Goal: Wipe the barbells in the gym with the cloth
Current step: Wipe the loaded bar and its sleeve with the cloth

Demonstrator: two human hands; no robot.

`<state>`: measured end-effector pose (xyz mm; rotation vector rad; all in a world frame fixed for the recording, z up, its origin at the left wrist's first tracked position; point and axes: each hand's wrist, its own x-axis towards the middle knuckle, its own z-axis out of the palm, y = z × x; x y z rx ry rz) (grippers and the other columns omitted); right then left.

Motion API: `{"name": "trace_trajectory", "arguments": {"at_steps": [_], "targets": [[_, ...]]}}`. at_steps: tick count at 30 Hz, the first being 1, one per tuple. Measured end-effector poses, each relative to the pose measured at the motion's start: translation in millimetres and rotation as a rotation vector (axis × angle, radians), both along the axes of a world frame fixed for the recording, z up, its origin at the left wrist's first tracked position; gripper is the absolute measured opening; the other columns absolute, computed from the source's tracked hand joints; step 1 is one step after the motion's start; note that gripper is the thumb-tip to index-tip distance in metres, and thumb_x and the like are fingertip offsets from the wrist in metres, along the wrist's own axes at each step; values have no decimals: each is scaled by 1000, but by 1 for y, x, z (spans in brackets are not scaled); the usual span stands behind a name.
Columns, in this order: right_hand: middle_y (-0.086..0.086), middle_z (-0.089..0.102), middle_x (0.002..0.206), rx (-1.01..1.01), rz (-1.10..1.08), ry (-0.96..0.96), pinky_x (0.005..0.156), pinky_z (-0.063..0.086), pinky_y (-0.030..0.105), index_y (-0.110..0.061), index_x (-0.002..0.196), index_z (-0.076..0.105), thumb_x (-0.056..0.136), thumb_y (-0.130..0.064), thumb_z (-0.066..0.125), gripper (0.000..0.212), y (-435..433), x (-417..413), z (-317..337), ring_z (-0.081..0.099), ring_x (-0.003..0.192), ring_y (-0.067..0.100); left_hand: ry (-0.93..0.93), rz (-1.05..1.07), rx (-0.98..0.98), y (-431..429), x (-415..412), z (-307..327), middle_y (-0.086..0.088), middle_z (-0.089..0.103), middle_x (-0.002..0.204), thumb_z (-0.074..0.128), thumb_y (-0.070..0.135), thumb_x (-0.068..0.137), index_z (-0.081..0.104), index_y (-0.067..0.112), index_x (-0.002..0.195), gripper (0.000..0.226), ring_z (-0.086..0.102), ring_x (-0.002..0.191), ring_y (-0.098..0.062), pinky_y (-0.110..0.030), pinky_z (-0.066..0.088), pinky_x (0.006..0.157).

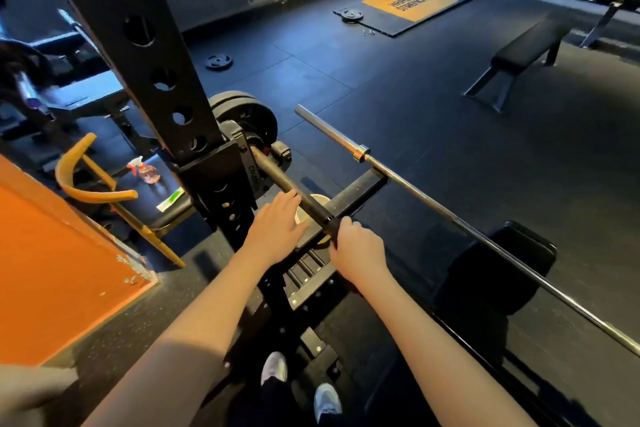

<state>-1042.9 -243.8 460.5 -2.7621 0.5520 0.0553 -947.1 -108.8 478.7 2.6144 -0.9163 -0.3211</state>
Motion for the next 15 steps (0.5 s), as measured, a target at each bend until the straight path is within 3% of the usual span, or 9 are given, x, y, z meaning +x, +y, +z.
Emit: {"name": "trace_trajectory", "arguments": {"at_steps": [4, 10, 15], "targets": [[5, 60, 109, 50, -17, -3, 79, 54, 30, -15, 118, 49, 96, -35, 56, 31, 0, -4, -2, 64, 98, 19, -48, 61, -41, 25, -5, 11, -4, 21, 160, 49, 28, 101, 24, 12, 152, 59, 10, 149, -20, -39, 9, 120], [4, 56, 122, -192, -26, -48, 83, 51, 24, -13, 135, 39, 98, -35, 55, 45, 4, -42, -15, 60, 107, 15, -318, 98, -51, 51, 4, 32, -5, 21, 160, 52, 22, 98, 28, 10, 151, 60, 8, 150, -20, -38, 2, 120], [5, 59, 114, -190, -6, -37, 78, 54, 25, -11, 128, 45, 101, -35, 49, 36, 21, 21, -5, 62, 100, 16, -585, 106, 104, 77, 21, 47, -12, 36, 154, 68, 20, 83, 42, 5, 144, 68, 26, 145, -29, -44, 15, 117]]}}
